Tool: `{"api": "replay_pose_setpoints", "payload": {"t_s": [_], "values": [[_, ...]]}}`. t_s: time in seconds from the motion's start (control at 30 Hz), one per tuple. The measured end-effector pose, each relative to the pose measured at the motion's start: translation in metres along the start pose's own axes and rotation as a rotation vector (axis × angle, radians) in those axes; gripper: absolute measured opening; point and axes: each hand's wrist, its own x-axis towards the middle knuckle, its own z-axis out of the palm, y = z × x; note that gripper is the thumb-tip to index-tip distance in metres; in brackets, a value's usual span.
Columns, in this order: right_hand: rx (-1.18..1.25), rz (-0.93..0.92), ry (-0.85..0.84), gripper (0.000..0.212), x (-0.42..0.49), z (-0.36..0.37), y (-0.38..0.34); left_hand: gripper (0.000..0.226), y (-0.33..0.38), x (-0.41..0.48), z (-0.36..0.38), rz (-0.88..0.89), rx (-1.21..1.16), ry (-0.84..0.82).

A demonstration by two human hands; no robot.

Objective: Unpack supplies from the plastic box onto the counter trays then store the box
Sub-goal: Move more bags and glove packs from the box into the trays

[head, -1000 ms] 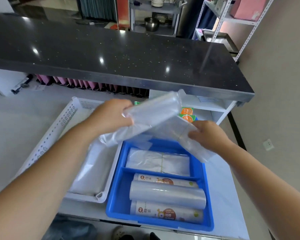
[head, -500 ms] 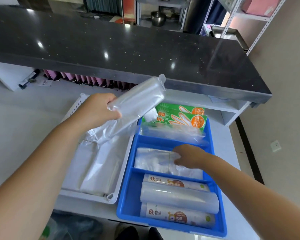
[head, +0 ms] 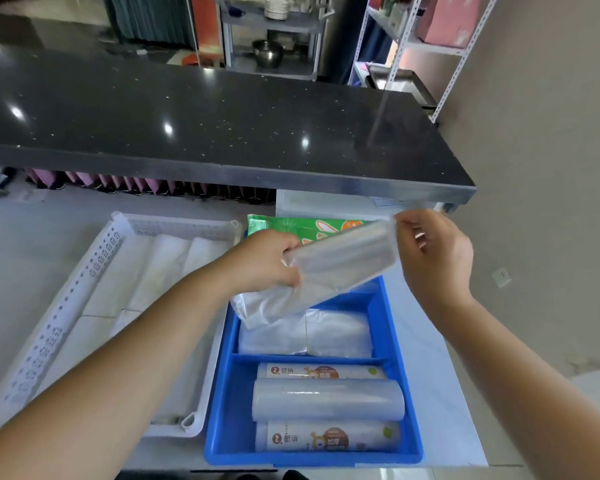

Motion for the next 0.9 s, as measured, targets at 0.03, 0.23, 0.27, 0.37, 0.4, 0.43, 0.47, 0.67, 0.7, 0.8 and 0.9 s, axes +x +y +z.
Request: {"api": "replay_pose_setpoints", "payload": {"t_s": [0.03, 0.23, 0.27, 0.37, 0.4, 0.43, 0.47, 0.67, 0.7, 0.8, 0.9], "values": [[-0.003, 0.009, 0.001, 0.016, -0.005, 0.000, 0.004, 0.017, -0.001, 0.003, 0.010, 0.006, 0.050, -0.059], [-0.021, 0.016, -0.251, 0.018, -0.038, 0.011, 0.021, 0.012, -0.019, 0.005, 0.059, -0.030, 0.347, -0.262], [-0.025, 0.007, -0.340, 0.019, -0.044, 0.014, 0.022, 0.013, -0.022, 0.004, 0.064, -0.034, 0.350, -0.302], [-0.076, -0.054, -0.653, 0.024, -0.062, 0.029, 0.025, 0.031, -0.028, 0.004, 0.071, -0.062, 0.326, -0.374], [-0.125, -0.069, -0.747, 0.028, -0.067, 0.034, 0.026, 0.034, -0.030, 0.004, 0.072, -0.071, 0.324, -0.382], [-0.184, -0.083, -0.821, 0.031, -0.072, 0.039, 0.028, 0.033, -0.031, 0.004, 0.073, -0.078, 0.329, -0.382], [-0.238, -0.100, -0.870, 0.033, -0.075, 0.043, 0.029, 0.029, -0.032, 0.004, 0.075, -0.080, 0.344, -0.372], [-0.444, -0.268, -0.882, 0.043, -0.076, 0.056, 0.038, 0.049, -0.041, -0.015, 0.072, 0.086, 0.622, -0.101], [-0.457, -0.299, -0.879, 0.046, -0.075, 0.056, 0.039, 0.053, -0.044, -0.020, 0.069, 0.104, 0.637, -0.086], [-0.464, -0.377, -0.921, 0.054, -0.076, 0.053, 0.041, 0.059, -0.054, -0.034, 0.062, 0.113, 0.638, -0.116], [-0.475, -0.386, -1.022, 0.063, -0.074, 0.051, 0.043, 0.068, -0.056, -0.037, 0.058, 0.094, 0.696, -0.193]]}}
